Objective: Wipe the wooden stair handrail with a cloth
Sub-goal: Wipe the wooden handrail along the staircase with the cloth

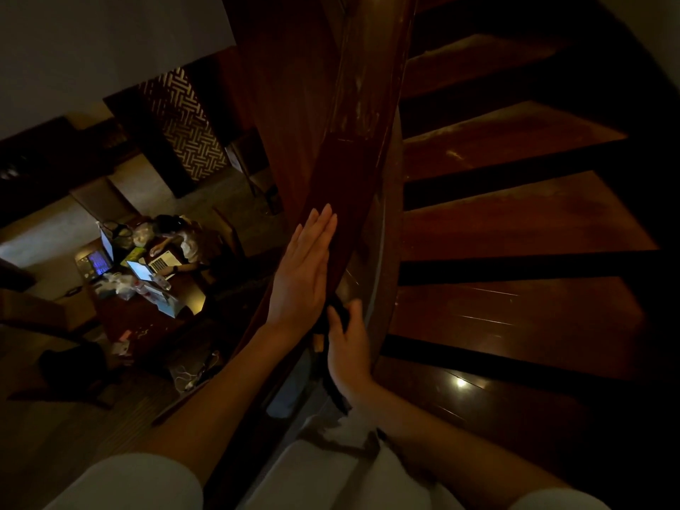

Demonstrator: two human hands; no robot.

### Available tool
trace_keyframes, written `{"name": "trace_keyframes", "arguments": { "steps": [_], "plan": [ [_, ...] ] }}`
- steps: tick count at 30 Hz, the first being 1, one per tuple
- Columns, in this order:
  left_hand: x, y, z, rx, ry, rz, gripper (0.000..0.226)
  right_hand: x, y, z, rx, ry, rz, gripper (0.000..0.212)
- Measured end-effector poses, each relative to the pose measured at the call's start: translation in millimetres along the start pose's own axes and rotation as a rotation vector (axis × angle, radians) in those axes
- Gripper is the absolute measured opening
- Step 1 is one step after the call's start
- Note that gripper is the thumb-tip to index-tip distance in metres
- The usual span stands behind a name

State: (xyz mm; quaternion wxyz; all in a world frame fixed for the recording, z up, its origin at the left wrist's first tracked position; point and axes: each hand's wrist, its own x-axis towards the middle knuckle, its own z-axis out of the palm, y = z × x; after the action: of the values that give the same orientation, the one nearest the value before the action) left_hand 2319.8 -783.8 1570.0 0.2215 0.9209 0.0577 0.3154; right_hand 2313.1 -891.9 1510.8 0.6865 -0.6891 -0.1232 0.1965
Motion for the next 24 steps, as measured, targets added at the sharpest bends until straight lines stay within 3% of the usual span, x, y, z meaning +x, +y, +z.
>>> {"name": "trace_keyframes", "arguments": {
  "steps": [8, 14, 17, 24],
  "plan": [
    [0, 1, 0, 0.025, 0.003, -0.009, 0.047, 83, -63, -23, 0.013, 0.174, -0.138, 0.013],
    [0, 2, 1, 0.033, 0.013, -0.002, 0.048, 13, 2, 11, 0.14, 0.031, 0.174, 0.019],
    [0, 3, 2, 0.041, 0.012, -0.006, 0.048, 2, 1, 15, 0.097, 0.01, 0.238, 0.017],
    [0, 3, 1, 0.042, -0.002, -0.009, 0.049, 87, -88, -12, 0.019, 0.295, -0.124, 0.027]
  ]
}}
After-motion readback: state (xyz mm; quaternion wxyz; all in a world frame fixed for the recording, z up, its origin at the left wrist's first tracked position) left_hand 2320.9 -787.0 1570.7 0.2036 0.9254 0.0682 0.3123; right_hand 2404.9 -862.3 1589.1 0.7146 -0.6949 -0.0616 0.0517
